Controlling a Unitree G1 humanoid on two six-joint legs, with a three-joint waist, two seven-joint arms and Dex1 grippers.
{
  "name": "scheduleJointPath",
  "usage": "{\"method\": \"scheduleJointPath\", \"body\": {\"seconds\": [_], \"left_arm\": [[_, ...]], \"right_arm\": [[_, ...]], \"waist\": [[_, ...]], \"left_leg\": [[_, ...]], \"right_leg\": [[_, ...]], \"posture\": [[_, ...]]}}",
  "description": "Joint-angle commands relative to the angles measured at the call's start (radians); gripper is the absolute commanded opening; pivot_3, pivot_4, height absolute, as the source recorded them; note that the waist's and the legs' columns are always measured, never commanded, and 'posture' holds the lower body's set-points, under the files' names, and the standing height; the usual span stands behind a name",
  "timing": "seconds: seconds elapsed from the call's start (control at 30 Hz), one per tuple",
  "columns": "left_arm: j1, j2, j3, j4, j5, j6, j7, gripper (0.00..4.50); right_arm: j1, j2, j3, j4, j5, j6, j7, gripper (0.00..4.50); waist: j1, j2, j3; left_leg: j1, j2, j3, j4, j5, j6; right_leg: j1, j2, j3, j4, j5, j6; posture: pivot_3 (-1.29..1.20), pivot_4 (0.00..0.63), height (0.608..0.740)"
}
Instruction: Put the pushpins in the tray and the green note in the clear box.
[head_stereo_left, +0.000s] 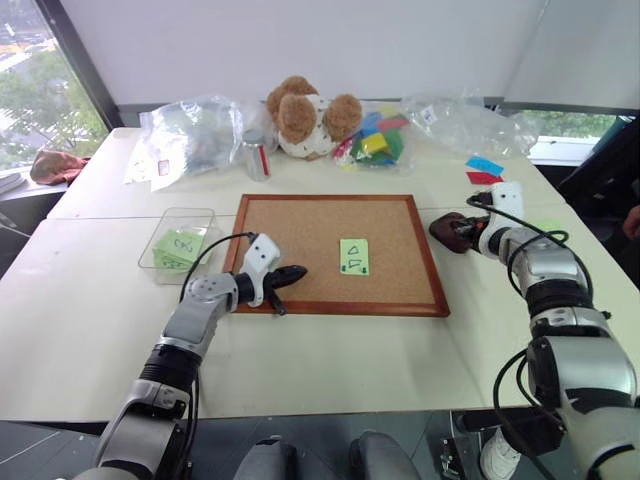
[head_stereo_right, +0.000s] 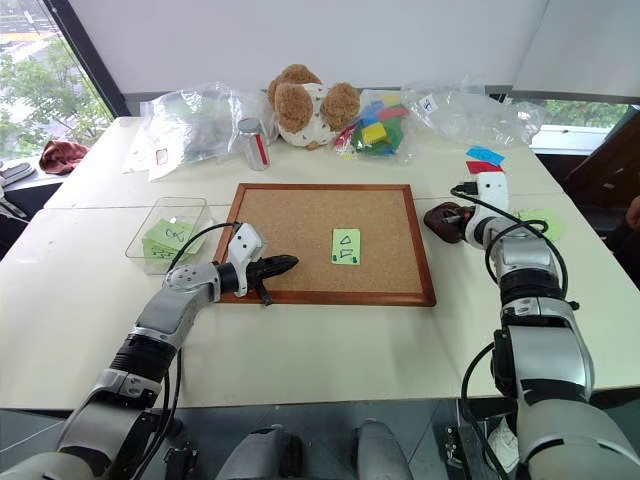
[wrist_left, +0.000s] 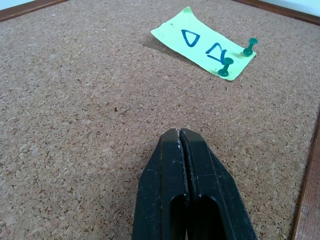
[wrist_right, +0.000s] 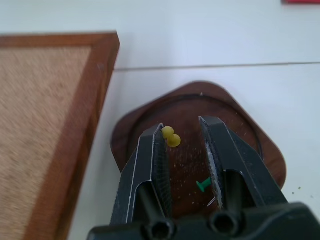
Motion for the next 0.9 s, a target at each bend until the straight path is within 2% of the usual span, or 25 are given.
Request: {"method": "scheduleJointPath", "body": {"seconds": [0.03, 0.3, 0.5, 0.67, 0.7, 0.73, 0.9], "left_arm": [[0.043, 0.007, -0.03, 0.032, 0.029, 0.046, -0.004, 0.0], [0.043, 0.005, -0.028, 0.032, 0.029, 0.05, 0.0, 0.0], [0.041, 0.003, -0.028, 0.037, 0.03, 0.048, -0.001, 0.0], [0.037, -0.002, -0.031, 0.045, 0.032, 0.045, -0.002, 0.0], [0.036, -0.003, -0.032, 0.046, 0.033, 0.045, -0.001, 0.0], [0.035, -0.004, -0.032, 0.046, 0.033, 0.045, -0.001, 0.0], [0.037, -0.003, -0.033, 0.043, 0.033, 0.046, -0.002, 0.0]], "right_arm": [[-0.028, 0.001, 0.022, 0.037, -0.042, -0.065, -0.001, 1.18], [-0.045, -0.003, 0.006, 0.051, -0.043, -0.082, 0.024, 1.18], [-0.088, -0.013, -0.096, -0.042, 0.078, 0.067, 0.096, 1.18], [-0.068, -0.009, -0.097, -0.062, 0.084, 0.106, 0.116, 1.18], [-0.066, -0.008, -0.098, -0.057, 0.082, 0.1, 0.111, 1.71], [-0.064, -0.007, -0.097, -0.051, 0.08, 0.095, 0.109, 2.01], [-0.042, -0.004, -0.066, -0.008, 0.038, 0.046, 0.093, 4.44]], "waist": [[0.0, 0.0, 0.0], [-0.002, 0.0, 0.0], [-0.001, 0.001, 0.0], [0.001, 0.001, 0.0], [0.001, 0.001, 0.0], [0.001, 0.001, 0.0], [0.001, 0.001, 0.0]], "left_leg": [[0.0, 0.0, 0.0, 0.0, 0.0, 0.0], [0.0, 0.0, 0.0, 0.0, 0.001, -0.002], [0.0, 0.0, 0.0, -0.001, 0.001, -0.002], [0.0, 0.0, -0.001, -0.001, 0.0, 0.0], [0.0, 0.0, -0.001, -0.001, 0.0, 0.0], [0.0, 0.0, -0.001, -0.001, 0.0, -0.001], [0.0, 0.0, -0.001, -0.001, 0.0, -0.001]], "right_leg": [[0.0, 0.0, 0.0, 0.0, 0.0, 0.0], [0.002, 0.0, 0.0, -0.004, 0.0, 0.0], [0.002, 0.0, 0.0, -0.005, 0.0, 0.0], [0.003, 0.0, 0.0, -0.006, 0.0, 0.0], [0.003, 0.0, 0.0, -0.006, 0.0, 0.0], [0.003, 0.0, 0.0, -0.006, 0.0, 0.0], [0.003, 0.0, 0.0, -0.006, 0.0, 0.0]], "posture": [[0.0, 0.15, 0.74], [0.0, 0.15, 0.74], [0.0, 0.15, 0.74], [0.0, 0.15, 0.74], [0.0, 0.15, 0.74], [0.0, 0.15, 0.74], [0.0, 0.15, 0.74]]}}
